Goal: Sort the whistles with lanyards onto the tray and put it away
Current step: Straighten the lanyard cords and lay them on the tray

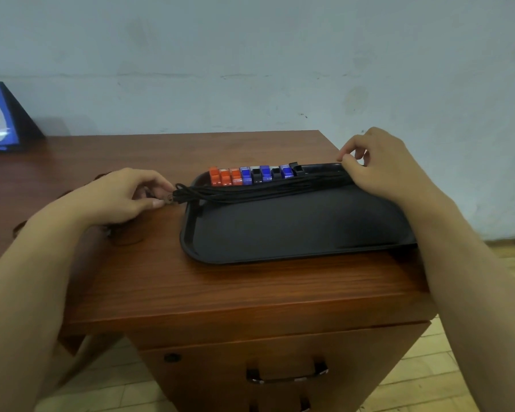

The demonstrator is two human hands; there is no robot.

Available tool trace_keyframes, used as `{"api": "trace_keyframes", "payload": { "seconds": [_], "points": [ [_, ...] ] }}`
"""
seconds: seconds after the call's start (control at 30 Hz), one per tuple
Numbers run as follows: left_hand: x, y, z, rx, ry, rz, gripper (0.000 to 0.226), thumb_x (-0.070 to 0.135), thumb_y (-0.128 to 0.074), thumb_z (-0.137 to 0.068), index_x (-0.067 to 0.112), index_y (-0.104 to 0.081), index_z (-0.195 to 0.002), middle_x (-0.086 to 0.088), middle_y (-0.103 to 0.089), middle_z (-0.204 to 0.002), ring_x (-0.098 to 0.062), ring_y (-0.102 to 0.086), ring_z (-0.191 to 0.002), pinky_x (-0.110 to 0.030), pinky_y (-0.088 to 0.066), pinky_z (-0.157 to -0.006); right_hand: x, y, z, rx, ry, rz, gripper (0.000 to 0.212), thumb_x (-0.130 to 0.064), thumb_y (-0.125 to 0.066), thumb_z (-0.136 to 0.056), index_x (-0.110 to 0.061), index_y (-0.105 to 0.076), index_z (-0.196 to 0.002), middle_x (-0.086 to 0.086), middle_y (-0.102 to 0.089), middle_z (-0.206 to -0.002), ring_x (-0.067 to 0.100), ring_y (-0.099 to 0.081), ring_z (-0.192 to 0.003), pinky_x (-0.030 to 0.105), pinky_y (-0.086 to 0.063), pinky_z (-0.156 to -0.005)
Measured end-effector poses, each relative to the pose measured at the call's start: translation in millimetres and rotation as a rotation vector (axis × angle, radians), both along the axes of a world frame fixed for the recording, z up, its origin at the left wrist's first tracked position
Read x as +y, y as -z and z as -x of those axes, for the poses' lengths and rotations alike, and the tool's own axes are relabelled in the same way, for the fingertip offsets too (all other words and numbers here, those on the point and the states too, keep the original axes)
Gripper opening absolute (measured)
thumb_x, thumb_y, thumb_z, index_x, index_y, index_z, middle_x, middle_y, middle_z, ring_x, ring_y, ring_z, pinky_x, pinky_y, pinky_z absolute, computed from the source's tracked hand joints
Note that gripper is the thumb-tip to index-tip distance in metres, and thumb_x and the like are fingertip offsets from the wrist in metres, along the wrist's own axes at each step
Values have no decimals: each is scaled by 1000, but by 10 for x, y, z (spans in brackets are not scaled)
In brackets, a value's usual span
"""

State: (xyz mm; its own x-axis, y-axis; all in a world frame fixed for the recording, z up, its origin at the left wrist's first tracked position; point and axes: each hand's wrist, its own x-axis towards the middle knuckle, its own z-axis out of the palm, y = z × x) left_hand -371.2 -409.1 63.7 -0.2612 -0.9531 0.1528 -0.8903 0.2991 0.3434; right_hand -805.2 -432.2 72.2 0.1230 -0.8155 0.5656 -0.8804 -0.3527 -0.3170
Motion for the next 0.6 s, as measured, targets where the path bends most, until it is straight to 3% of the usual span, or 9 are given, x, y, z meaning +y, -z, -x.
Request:
{"api": "trace_keyframes", "payload": {
  "seconds": [0.07, 0.2, 0.33, 0.47, 0.6],
  "points": [
    [-20, 6, -16, -32, -52, -8, 23, 21, -69, -93, 40, -63, -105, 14, -70, -99, -11, -64, -80, -35, -52, -76, 2, 0, 3, -8, -8, 4, 15, -27, -55, -91, -32, -69, -88, -5, -54, -88, 14, -52, -84, 17, -36, -69],
    [-25, -3, 9, -82, -158, 48, 5, 25, -69, -94, 30, -68, -93, 14, -62, -79, -4, -55, -70, -25, -40, -61, 3, -6, -8, -19, -17, 5, 15, -26, -55, -91, -33, -68, -88, -4, -56, -89, 14, -54, -83, 16, -36, -69],
    [-40, -1, 27, -70, -233, 132, 5, 21, -63, -98, 25, -65, -96, 1, -71, -95, -15, -57, -83, -33, -44, -79, 23, -11, -17, -25, -22, 2, 15, -25, -56, -92, -31, -69, -89, -2, -58, -90, 14, -55, -82, 16, -37, -69],
    [7, -57, 47, 110, -228, 242, 4, 24, -54, -102, 26, -58, -101, 17, -73, -86, 2, -58, -83, -28, -40, -76, 38, -15, -31, -40, -29, 10, 16, -23, -55, -91, -28, -70, -90, -4, -58, -89, 9, -54, -80, 14, -37, -70],
    [46, -74, 147, 136, -150, 352, 2, 33, -55, -101, 32, -57, -102, 21, -72, -85, -11, -62, -98, -41, -45, -91, 32, -22, -46, -35, -37, 10, 16, -22, -56, -91, -29, -69, -89, -4, -58, -88, 7, -54, -79, 13, -36, -70]
  ]
}}
